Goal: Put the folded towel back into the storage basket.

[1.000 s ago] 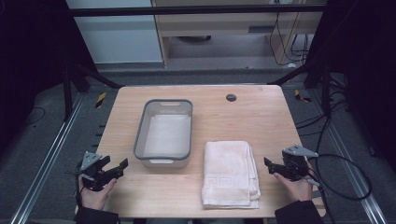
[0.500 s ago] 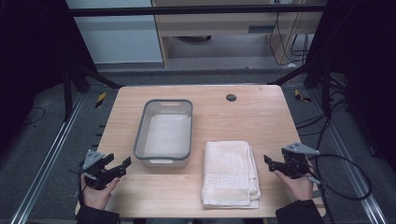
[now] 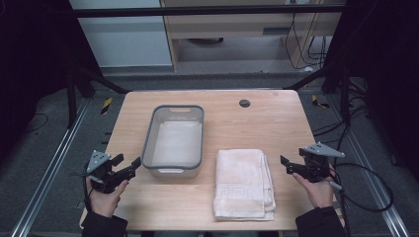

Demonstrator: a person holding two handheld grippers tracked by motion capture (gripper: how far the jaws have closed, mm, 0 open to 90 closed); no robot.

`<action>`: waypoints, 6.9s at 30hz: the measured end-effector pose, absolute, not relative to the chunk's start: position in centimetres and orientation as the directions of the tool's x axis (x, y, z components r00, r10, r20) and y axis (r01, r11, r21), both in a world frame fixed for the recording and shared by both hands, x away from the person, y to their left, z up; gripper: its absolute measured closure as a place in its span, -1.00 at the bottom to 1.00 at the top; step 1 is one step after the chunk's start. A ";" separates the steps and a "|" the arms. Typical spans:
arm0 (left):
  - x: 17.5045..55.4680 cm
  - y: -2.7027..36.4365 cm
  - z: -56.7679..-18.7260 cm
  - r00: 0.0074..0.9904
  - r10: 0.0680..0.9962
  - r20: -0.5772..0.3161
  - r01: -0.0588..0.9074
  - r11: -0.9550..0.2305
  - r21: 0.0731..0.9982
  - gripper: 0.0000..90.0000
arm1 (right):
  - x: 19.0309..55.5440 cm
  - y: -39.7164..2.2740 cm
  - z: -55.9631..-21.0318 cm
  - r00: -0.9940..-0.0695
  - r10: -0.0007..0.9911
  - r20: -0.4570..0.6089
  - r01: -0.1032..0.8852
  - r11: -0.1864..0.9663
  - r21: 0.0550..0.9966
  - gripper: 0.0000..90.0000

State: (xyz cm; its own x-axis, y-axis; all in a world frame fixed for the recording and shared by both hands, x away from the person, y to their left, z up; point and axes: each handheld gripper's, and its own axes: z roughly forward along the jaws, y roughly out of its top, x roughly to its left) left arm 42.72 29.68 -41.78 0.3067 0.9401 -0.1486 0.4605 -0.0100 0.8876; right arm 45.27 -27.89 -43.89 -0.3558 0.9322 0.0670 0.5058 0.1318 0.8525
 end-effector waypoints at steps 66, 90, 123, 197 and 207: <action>41.5 13.7 -41.7 0.587 0.806 -0.083 0.431 -0.223 0.874 -0.23 | 47.5 -23.8 -41.2 -0.483 0.868 0.118 0.495 0.159 0.854 -0.26; 40.6 9.8 -45.2 0.654 0.754 -0.061 0.475 -0.347 0.808 -0.21 | 48.6 -22.7 -44.0 -0.491 0.862 0.124 0.571 0.211 0.793 -0.29; 41.1 6.7 -49.3 0.688 0.720 -0.095 0.543 -0.423 0.726 -0.32 | 50.2 -21.1 -48.5 -0.494 0.856 0.152 0.671 0.265 0.692 -0.35; 40.3 9.2 -43.7 0.736 0.642 -0.212 0.504 -0.312 0.805 0.66 | 47.0 -20.5 -39.6 -0.582 0.775 0.246 0.533 0.136 0.835 0.55; 40.1 9.8 -42.6 0.742 0.643 -0.190 0.481 -0.314 0.819 0.66 | 46.8 -20.2 -38.7 -0.589 0.769 0.248 0.512 0.118 0.851 0.55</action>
